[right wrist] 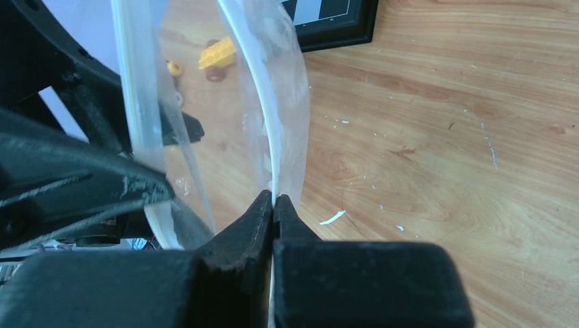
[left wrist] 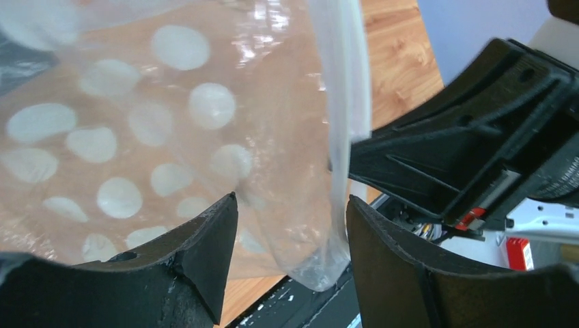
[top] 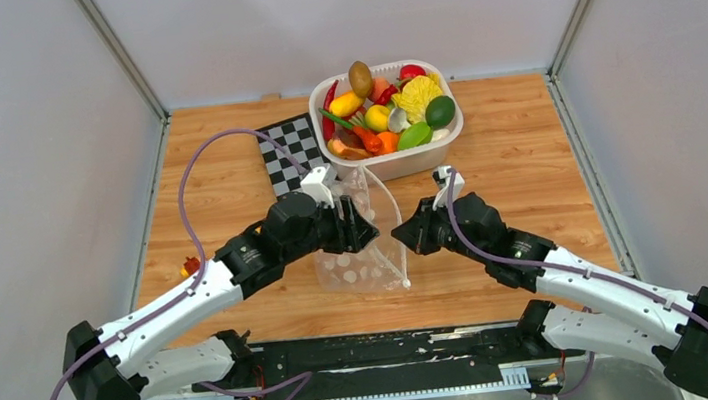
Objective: Place the food in the zip-top bag and seal the zipper
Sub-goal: Unzip the zipper food storage bag at the center of the board.
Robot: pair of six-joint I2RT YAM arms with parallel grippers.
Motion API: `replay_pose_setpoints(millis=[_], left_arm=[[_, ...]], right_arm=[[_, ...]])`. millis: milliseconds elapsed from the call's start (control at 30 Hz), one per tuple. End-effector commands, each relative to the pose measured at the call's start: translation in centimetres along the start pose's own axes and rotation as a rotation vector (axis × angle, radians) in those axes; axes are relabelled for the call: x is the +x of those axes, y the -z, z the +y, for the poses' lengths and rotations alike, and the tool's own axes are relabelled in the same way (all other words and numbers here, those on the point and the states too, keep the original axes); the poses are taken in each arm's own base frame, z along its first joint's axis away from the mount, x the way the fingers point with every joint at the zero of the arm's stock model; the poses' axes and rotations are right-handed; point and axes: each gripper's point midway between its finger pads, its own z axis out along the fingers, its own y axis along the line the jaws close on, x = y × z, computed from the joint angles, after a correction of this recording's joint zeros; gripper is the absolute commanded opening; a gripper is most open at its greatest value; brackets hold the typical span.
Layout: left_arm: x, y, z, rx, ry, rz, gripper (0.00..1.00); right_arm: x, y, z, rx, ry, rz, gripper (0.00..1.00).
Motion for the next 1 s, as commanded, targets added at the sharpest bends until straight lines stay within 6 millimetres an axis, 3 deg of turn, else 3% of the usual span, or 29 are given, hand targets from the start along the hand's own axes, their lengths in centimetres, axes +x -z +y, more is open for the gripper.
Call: replay_pose_setpoints(millis=[0, 467, 700, 967], left_arm=[[-1.5, 0.4, -3.1, 0.046, -0.076, -0.029, 0.67], [-0.8, 0.0, -2.4, -0.113, -0.181, 0.012, 0.64], [-1.2, -0.2, -4.8, -0.05, -0.191, -0.009, 0.68], [-1.0, -0.8, -4.5, -0.077, -0.192, -0.006, 0.69]], right_arm=[[-1.6, -0.1, 0.6, 0.002, -0.022, -0.047, 0.0], [-1.9, 0.4, 1.5, -0.037, -0.032, -0.047, 0.0], [-1.5, 0.2, 1.6, -0.045, -0.031, -0.03, 0.0], [-1.7, 0.4, 2.3, -0.076, -0.009, -0.03, 0.0]])
